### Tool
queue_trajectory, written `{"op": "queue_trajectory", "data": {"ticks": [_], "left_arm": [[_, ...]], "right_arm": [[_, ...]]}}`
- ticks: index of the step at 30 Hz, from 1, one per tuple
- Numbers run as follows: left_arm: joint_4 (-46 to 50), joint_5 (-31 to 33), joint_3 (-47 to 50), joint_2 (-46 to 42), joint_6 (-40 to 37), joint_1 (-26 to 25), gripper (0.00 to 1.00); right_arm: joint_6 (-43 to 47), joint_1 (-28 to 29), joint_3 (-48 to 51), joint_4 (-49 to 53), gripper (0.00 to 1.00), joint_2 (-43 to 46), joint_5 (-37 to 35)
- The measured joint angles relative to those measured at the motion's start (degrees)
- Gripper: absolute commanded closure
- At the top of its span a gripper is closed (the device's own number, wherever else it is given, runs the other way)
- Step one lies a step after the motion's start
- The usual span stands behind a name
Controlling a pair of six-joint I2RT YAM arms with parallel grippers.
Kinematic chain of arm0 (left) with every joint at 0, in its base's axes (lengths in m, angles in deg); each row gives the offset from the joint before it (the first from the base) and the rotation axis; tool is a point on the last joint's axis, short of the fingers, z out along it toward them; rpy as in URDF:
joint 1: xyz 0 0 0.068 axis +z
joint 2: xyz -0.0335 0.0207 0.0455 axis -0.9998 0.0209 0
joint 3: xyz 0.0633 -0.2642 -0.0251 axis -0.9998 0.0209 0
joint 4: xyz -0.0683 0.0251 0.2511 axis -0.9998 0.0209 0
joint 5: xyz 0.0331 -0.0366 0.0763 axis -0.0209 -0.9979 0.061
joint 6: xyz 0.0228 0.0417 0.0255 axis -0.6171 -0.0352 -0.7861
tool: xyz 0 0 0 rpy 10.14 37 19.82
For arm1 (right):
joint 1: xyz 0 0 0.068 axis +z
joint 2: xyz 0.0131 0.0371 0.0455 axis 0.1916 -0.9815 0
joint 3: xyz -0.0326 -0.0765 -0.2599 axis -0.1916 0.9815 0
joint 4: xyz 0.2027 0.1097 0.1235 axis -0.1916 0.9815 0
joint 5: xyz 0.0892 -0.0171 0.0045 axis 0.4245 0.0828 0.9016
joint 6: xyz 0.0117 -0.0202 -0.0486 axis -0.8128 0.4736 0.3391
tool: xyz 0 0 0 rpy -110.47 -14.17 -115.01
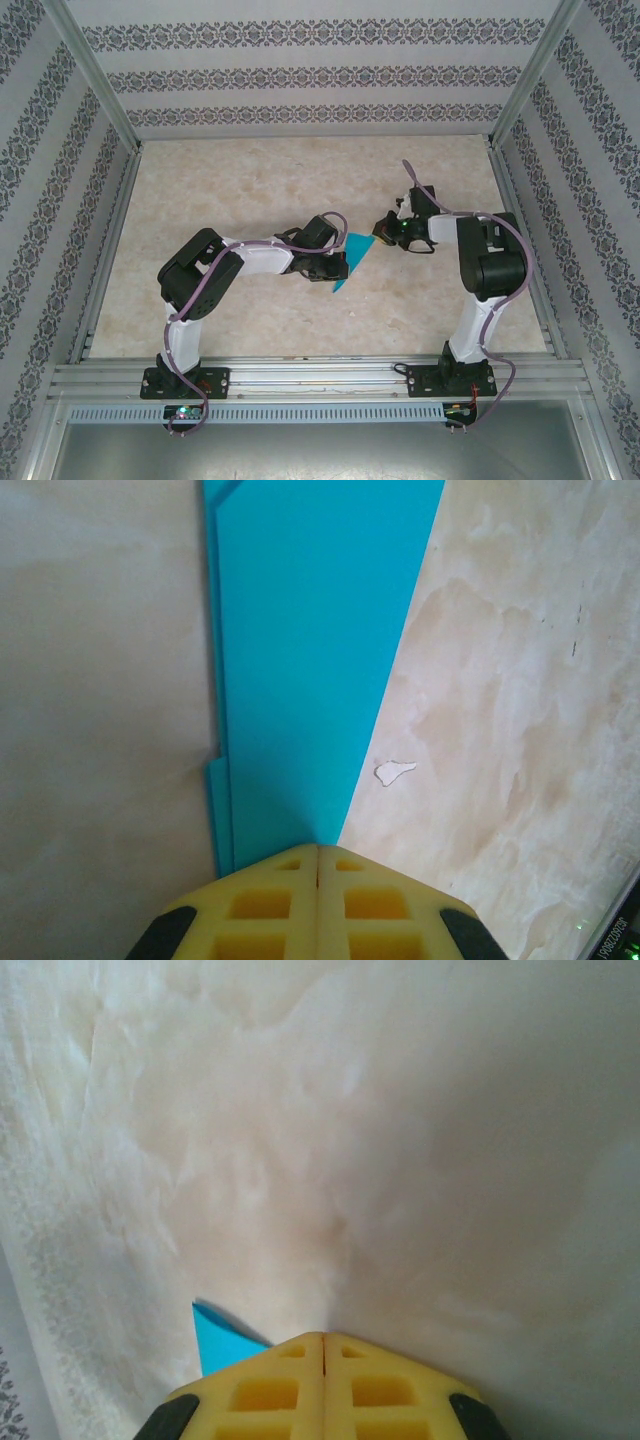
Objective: Fold a paper plane with a square sheet of paper (fold left side to right side)
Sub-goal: Fold the wing for the fifth time at the center of the table.
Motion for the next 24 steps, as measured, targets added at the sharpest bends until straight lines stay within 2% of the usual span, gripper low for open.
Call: {"op": "queue_trajectory", "data": {"ticks": [14, 24], "left_arm": [[0.0, -0.2, 0.0, 0.0, 0.0, 0.0, 1.0], [-0.2, -0.2, 0.2, -0.1, 0.0, 0.0, 1.0]], "right_arm": [[-0.8, -2.5, -2.1, -0.5, 1.0, -0.4, -2.9], [-1.7, -1.4, 6.8, -1.9, 1.0, 14.6, -2.8]]}}
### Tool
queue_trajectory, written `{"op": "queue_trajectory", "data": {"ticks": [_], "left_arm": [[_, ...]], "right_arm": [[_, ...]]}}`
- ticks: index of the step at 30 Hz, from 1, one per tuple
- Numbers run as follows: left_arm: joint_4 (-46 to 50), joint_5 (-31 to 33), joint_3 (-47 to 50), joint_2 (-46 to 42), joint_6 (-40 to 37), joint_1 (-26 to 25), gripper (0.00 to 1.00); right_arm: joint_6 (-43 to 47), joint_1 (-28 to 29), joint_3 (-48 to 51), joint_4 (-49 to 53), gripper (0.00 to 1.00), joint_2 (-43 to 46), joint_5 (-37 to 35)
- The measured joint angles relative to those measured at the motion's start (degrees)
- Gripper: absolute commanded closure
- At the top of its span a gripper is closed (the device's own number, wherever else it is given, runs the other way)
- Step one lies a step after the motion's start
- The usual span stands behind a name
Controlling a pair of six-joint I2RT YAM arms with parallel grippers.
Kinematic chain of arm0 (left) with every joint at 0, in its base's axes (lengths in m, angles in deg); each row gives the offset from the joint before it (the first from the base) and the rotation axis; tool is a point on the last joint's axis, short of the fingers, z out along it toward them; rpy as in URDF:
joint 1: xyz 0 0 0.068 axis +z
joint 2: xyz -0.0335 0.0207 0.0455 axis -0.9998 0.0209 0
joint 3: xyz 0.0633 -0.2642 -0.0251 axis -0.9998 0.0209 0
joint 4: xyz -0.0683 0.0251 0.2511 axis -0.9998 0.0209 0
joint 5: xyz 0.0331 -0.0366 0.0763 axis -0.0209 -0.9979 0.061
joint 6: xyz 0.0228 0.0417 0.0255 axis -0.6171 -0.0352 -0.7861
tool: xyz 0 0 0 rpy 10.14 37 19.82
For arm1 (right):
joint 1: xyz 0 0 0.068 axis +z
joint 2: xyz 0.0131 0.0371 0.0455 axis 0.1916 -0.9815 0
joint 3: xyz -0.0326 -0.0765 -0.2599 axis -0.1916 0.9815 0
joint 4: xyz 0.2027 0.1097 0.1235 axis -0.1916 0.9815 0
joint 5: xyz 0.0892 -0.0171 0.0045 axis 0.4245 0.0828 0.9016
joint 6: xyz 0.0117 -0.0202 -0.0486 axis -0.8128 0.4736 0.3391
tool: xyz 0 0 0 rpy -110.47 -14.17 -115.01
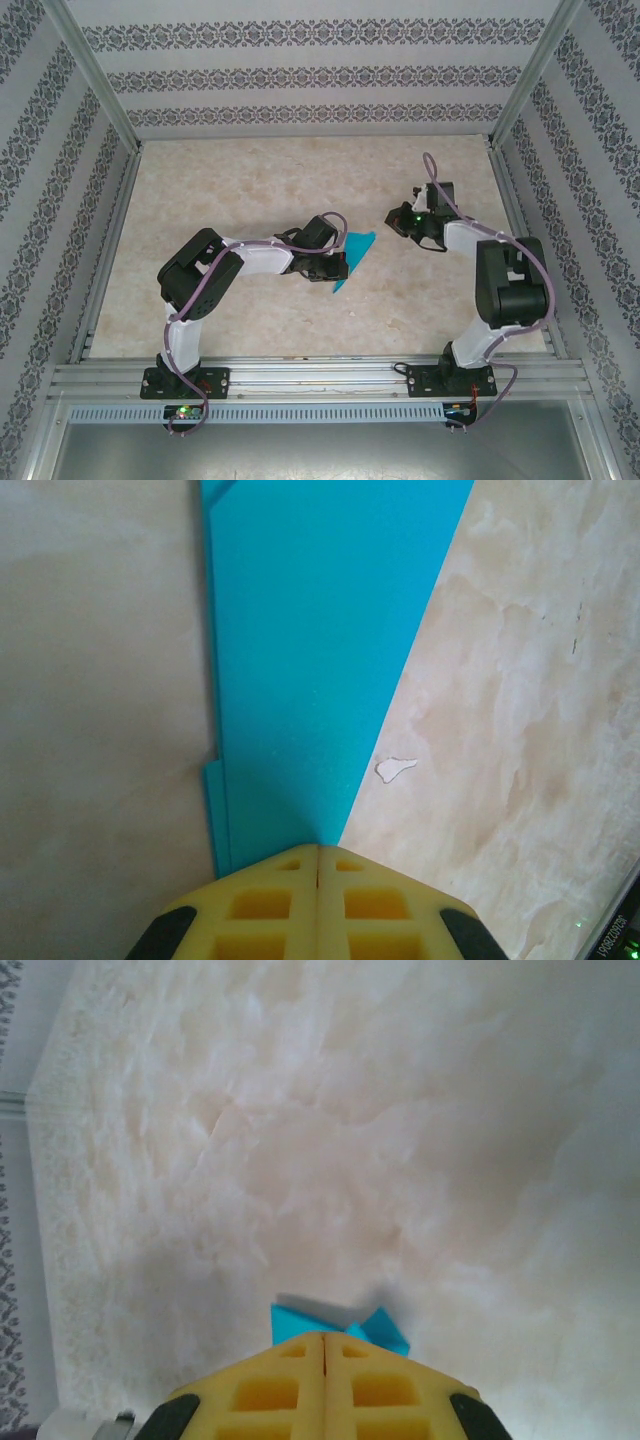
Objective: Fold a paper plane with a square sheet of paper (fold left side to right side)
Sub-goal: Fold the wing for the fifth time at the center of the table.
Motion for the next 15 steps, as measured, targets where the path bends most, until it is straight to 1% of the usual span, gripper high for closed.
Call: {"op": "queue_trajectory", "data": {"ticks": [3, 7, 10, 15], "left_arm": [[-0.1, 0.0, 0.2, -0.1, 0.0, 0.0, 1.0], [-0.1, -0.1, 0.2, -0.1, 0.0, 0.0, 1.0], [-0.2, -0.1, 0.2, -0.1, 0.0, 0.0, 1.0], [-0.3, -0.1, 0.3, -0.2, 0.0, 0.0, 1.0]], "right_arm": [[-1.1, 2.6, 4.1, -0.5, 1.0, 2.8, 0.0], [-3.0, 7.3, 8.0, -1.8, 1.0, 3.4, 0.0], [-4.4, 10.2, 9.4, -2.4, 1.0, 3.4, -0.1], [-6.5, 13.5, 9.5, -5.3, 1.0, 3.1, -0.3]]}}
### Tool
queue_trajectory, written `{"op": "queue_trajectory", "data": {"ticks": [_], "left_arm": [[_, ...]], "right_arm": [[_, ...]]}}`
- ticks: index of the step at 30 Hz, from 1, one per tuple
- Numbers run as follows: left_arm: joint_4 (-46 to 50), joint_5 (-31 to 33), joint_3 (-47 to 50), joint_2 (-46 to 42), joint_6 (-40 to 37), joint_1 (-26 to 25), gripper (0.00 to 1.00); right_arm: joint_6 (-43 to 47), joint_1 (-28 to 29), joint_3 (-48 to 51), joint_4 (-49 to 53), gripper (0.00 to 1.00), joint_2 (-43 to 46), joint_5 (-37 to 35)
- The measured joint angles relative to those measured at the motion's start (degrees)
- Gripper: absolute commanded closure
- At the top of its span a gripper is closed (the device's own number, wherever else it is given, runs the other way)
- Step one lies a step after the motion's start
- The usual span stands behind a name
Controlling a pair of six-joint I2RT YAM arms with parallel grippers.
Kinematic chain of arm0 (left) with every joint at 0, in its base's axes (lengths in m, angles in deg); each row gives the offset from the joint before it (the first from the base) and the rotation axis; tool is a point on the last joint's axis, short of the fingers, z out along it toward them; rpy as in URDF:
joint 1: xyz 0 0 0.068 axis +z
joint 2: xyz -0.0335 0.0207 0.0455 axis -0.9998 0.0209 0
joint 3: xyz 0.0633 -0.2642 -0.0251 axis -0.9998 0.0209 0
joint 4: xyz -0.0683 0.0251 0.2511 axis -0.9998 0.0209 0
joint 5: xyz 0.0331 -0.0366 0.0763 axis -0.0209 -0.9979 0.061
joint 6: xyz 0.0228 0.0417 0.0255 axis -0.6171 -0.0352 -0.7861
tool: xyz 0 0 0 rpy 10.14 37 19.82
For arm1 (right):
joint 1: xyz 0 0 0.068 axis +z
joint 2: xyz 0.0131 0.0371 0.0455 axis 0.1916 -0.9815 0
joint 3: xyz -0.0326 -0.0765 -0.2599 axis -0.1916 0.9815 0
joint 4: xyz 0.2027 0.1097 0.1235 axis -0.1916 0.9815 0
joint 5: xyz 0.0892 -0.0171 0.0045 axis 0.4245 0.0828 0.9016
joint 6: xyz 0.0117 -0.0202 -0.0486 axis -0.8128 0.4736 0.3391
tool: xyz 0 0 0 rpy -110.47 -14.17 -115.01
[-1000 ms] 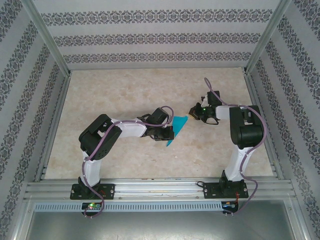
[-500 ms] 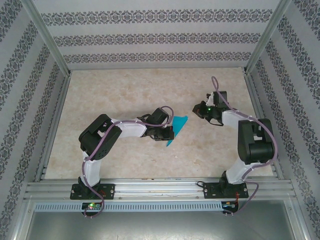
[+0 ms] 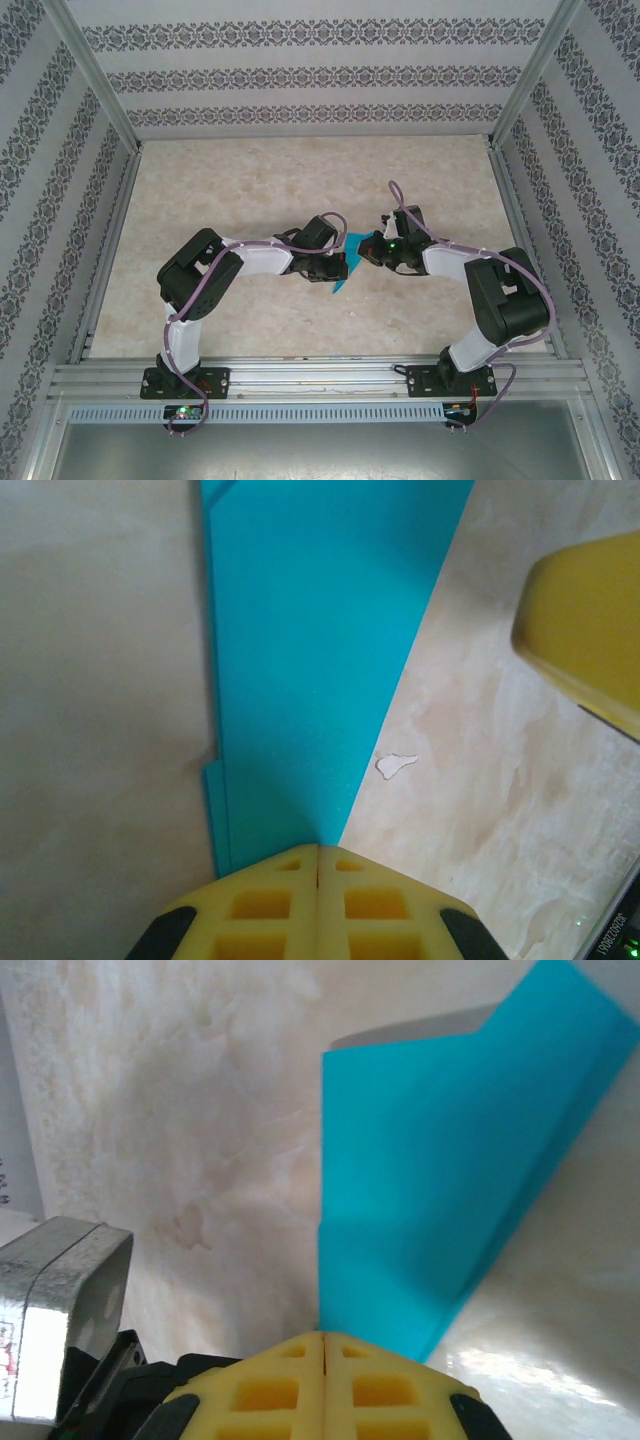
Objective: Fold a paper plane with a square sheet of paper (fold left side to right side)
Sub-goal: Fold the wing for the fifth time at the center of the table.
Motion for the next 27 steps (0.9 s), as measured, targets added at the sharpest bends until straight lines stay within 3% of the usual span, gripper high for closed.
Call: {"op": "queue_trajectory", "data": {"ticks": [17, 27], "left_arm": [[-0.1, -0.2, 0.1, -0.2, 0.0, 0.0, 1.0], [2.4, -0.4, 0.1, -1.7, 0.0, 0.0, 0.93]], "right_arm": [[-1.8, 2.0, 0.6, -2.7, 1.0, -6.3, -1.2], [0.2, 2.0, -0.1, -1.8, 1.0, -7.0, -0.7]]}}
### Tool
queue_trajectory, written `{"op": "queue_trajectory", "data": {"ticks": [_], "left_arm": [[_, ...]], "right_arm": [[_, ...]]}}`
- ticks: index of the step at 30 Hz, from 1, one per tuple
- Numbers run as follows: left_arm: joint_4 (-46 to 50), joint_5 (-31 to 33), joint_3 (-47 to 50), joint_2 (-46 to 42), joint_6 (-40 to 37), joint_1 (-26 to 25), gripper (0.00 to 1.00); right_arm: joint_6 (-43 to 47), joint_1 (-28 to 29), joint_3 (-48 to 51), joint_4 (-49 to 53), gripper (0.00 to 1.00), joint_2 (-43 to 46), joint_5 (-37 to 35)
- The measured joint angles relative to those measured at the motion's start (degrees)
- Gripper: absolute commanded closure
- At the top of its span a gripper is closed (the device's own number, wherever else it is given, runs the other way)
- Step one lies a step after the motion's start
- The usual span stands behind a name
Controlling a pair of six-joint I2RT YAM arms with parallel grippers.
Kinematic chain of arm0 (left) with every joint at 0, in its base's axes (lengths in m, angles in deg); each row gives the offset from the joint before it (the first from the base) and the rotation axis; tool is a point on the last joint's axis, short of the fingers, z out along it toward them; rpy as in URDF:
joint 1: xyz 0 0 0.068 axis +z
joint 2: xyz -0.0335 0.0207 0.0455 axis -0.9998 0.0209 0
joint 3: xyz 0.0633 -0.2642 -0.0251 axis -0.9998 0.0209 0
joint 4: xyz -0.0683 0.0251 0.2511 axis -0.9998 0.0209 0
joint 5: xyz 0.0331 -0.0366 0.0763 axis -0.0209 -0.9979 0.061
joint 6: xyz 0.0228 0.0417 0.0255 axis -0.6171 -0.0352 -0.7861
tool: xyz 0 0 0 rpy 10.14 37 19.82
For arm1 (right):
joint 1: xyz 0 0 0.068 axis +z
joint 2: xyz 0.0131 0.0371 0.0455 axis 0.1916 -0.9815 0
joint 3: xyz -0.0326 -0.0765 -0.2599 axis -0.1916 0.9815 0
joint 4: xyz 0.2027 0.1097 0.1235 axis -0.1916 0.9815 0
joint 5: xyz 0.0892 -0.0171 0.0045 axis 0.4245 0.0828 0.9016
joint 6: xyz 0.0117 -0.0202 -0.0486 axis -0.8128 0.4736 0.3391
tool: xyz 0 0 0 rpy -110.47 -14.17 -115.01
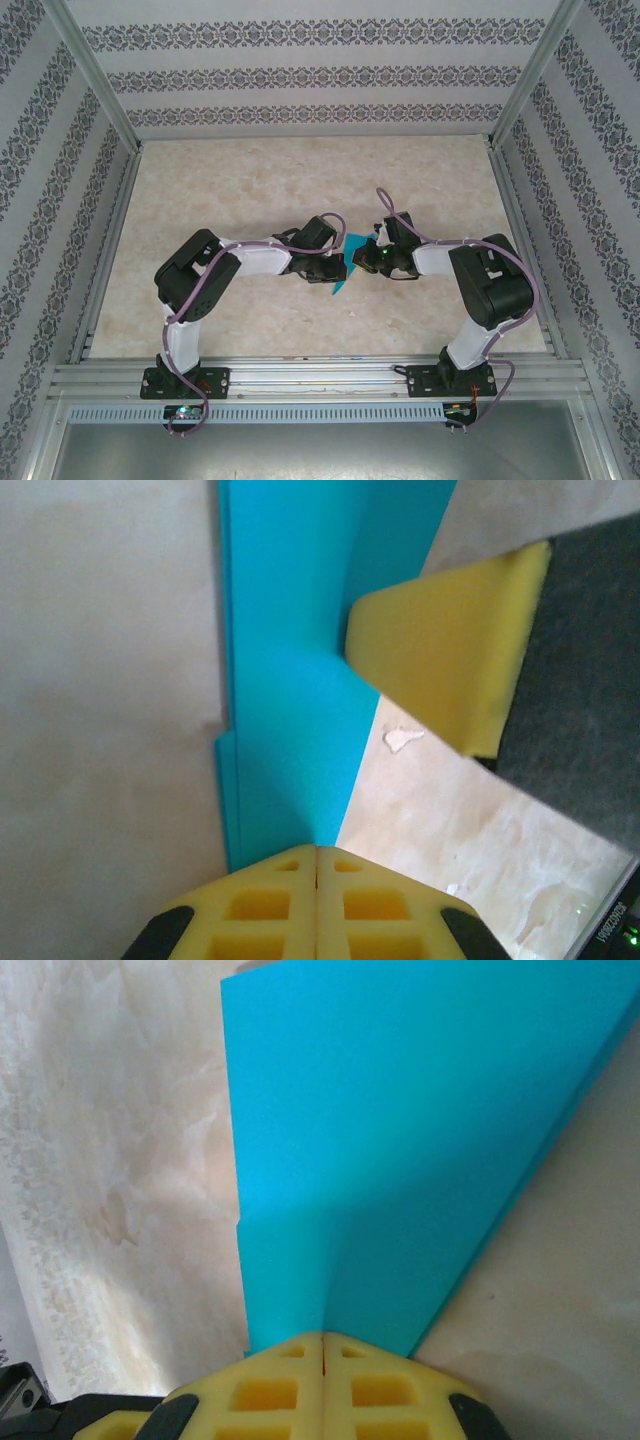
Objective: Fold a paper plane with a square sheet of paper (fold left side to right side)
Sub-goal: Fold the wing for the fifth time at the center of the table.
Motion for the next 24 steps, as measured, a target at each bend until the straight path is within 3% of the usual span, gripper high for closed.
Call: {"op": "queue_trajectory", "data": {"ticks": [6, 16, 24], "left_arm": [[5.1, -1.4, 0.0, -3.5, 0.1, 0.0, 0.97], [3.4, -7.9, 1.9, -4.8, 3.1, 0.0, 0.98], [2.3, -8.2, 1.9, -3.3, 3.4, 0.0, 0.99]], "right_arm": [[0.9, 0.0, -0.3, 0.3, 1.0, -0.3, 0.3], [1.9, 0.0, -1.5, 1.4, 1.0, -1.1, 1.0], [2.8, 0.0, -1.9, 2.1, 1.0, -1.3, 1.0]]}}
